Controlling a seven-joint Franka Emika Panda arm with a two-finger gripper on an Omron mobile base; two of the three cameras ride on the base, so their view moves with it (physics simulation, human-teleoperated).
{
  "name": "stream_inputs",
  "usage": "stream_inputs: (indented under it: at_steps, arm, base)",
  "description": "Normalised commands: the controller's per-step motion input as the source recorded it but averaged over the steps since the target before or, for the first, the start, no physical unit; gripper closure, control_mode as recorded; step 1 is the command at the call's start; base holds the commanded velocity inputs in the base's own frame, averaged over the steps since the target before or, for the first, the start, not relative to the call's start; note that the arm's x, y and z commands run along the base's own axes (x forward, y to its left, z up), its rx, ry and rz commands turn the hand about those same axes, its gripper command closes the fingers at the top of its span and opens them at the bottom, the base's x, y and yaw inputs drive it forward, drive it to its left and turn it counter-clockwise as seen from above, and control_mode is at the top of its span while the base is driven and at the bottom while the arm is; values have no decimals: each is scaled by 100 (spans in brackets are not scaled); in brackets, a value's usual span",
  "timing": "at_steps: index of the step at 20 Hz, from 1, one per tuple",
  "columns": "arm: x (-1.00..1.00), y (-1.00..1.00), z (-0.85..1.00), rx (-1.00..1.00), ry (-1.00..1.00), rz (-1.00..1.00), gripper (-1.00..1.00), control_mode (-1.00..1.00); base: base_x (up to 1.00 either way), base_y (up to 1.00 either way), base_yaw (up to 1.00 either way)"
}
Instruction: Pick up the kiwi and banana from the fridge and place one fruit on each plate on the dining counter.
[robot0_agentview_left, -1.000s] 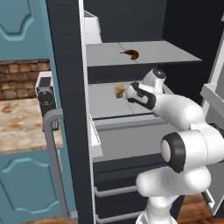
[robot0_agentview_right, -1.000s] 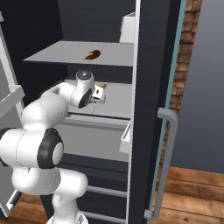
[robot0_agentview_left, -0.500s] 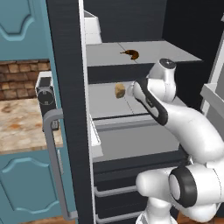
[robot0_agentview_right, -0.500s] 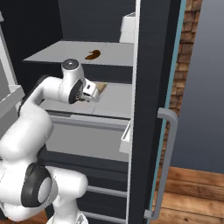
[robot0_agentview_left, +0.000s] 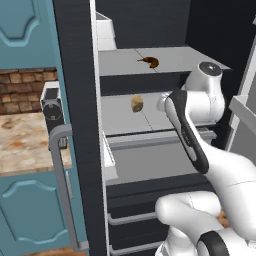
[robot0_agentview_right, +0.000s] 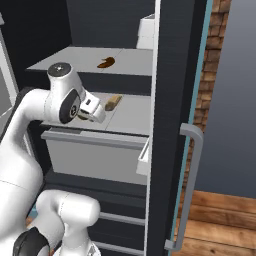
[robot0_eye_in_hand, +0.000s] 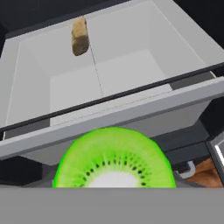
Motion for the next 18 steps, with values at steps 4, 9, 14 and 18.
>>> stream_inputs:
  at_steps: [4,9,14,18]
  arm:
    - [-87,-8,50,0,2,-1,100,-100]
    - [-85,-1,57,0,0,0,100,-100]
    - [-73,0,56,-2,0,0,100,-100]
    - [-50,0,41,-4,-1,5,100,-100]
  base:
    - [0,0,0]
    - [0,0,0]
    - [0,0,0]
    - [0,0,0]
